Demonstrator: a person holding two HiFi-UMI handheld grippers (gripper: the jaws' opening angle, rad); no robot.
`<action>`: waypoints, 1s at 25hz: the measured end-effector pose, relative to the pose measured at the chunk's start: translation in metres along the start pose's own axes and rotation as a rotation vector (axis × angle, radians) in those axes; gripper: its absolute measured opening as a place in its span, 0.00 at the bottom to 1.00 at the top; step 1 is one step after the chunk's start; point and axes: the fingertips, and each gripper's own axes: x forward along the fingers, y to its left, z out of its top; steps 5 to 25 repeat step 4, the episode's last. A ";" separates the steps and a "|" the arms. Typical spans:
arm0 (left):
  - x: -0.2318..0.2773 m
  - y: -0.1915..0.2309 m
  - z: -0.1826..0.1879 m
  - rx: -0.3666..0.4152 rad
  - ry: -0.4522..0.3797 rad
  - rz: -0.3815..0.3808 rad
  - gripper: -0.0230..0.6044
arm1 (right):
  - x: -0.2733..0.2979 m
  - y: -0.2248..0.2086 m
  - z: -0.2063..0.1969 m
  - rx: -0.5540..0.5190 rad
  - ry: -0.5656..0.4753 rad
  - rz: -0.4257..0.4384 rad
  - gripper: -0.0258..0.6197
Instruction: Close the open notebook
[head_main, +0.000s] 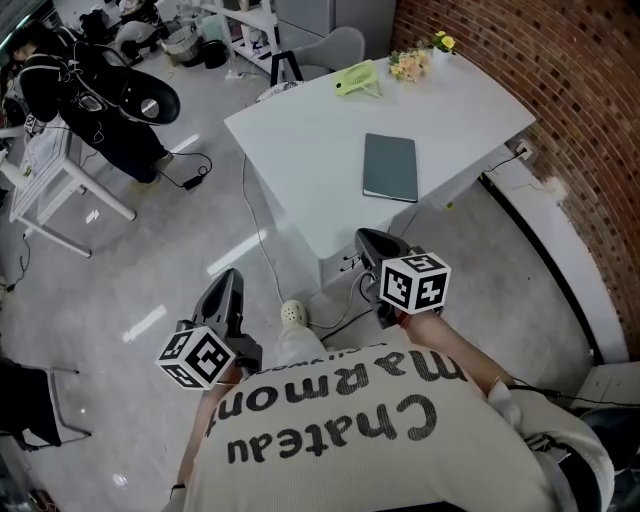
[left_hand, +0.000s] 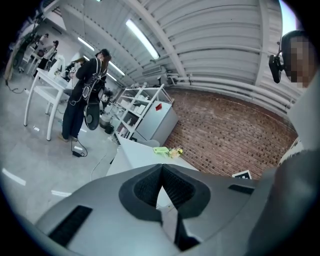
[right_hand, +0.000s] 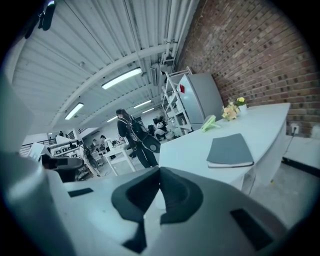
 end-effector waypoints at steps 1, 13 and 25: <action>0.000 0.000 0.000 0.000 0.001 -0.002 0.04 | -0.001 -0.001 -0.001 0.010 0.001 -0.001 0.04; 0.001 -0.002 -0.001 0.001 0.003 -0.011 0.04 | -0.004 -0.005 -0.003 0.039 0.001 -0.008 0.04; 0.001 -0.002 -0.001 0.001 0.003 -0.011 0.04 | -0.004 -0.005 -0.003 0.039 0.001 -0.008 0.04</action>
